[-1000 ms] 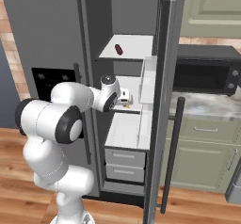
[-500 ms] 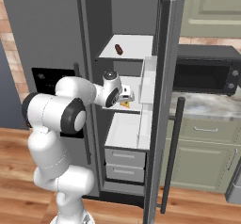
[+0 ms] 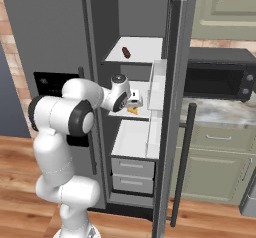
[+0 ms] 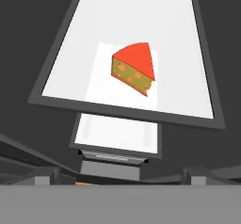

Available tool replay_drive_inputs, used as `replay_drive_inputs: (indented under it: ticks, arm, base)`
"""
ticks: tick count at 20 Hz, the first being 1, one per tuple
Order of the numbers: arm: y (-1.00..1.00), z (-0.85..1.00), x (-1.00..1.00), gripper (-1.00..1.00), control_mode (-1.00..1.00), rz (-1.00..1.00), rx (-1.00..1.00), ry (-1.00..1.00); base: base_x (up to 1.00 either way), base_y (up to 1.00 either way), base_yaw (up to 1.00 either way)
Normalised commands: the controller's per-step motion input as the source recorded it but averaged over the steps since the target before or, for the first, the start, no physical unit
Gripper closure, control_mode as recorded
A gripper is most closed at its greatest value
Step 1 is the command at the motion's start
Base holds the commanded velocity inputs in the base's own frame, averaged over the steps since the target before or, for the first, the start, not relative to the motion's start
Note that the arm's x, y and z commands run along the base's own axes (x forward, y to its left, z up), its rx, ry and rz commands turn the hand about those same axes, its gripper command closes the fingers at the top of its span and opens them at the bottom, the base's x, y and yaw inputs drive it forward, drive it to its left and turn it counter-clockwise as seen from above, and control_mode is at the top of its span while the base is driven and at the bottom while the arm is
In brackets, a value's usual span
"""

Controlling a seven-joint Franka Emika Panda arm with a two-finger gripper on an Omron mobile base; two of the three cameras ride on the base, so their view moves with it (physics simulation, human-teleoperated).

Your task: Retrieve the sausage and cheese from the fridge and place them on the cutting board on the counter.

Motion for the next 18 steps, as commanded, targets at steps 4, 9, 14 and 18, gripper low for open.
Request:
replay_drive_inputs:
  ticks: [4,9,14,18]
  arm:
    - [0.00,-0.19,0.01,-1.00,-1.00,0.08,0.00,0.02]
    - [0.00,-0.11,0.10,-1.00,-1.00,0.07,0.00,0.00]
    - [-0.04,-0.04,0.21,-1.00,-1.00,0.02,-0.02,0.00]
    - [-0.05,-0.03,0.24,-1.00,-1.00,0.00,-0.02,0.00]
  base:
    - [0.00,0.00,0.00]
    - [0.00,0.00,0.00]
    - [0.00,0.00,0.00]
    - [0.00,0.00,0.00]
